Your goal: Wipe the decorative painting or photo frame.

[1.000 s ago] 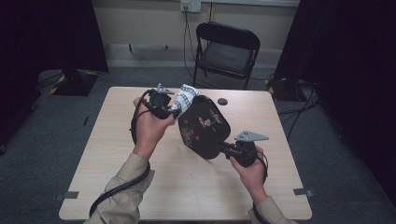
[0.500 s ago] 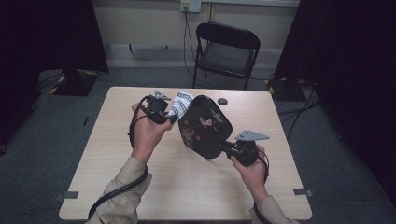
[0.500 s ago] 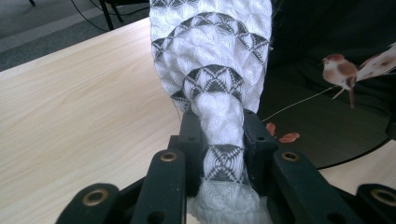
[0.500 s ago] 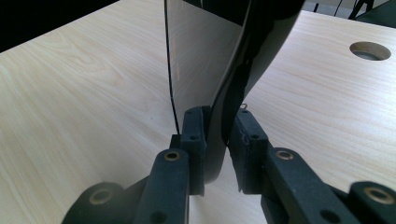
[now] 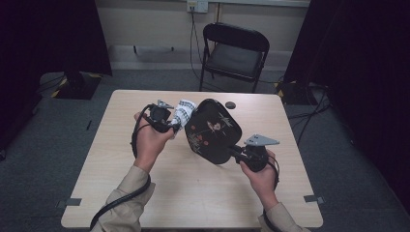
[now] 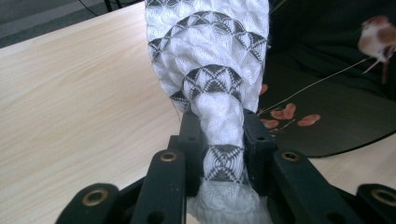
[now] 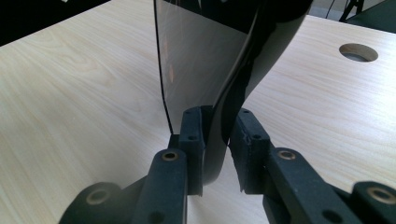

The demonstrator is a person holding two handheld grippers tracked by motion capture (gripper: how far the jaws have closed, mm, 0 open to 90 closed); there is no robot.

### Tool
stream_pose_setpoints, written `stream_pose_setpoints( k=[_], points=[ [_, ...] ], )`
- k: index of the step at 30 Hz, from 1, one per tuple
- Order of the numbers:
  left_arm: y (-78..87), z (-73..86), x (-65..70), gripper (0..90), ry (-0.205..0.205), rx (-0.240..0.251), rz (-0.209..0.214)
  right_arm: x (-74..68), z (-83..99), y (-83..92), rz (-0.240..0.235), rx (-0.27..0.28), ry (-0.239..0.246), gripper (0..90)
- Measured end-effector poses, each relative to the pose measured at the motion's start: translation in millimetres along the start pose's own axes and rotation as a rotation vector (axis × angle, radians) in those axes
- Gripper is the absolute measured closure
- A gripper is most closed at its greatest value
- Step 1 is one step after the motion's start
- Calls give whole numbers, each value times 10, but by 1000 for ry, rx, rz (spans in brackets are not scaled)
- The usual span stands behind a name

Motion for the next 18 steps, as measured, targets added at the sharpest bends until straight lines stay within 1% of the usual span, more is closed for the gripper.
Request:
stream_pose_setpoints(
  k=[4,6,12,15,18],
  points=[
    [-77,76,-48,738,21,-17,7,8,0,4,2,1,2,752],
    [-115,110,-47,738,17,-23,-1,4,-1,4,5,0,3,752],
    [-264,217,-74,738,38,-55,9,-1,-1,5,8,-3,8,753],
    [-343,261,-86,738,42,-65,14,-15,-4,8,5,-1,10,757],
    [-400,296,-103,738,37,-82,12,-23,-7,12,3,-2,12,760]
  ],
)
Point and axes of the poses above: each handheld gripper's, and its own axes: y roughly backward along the jaws, z roughly out of its underside, x roughly to its right, the point moved 5 cm from there along -y, roughly forward along the jaws, and after that the axes turned 14 degrees about -x, right-handed, at the moved point
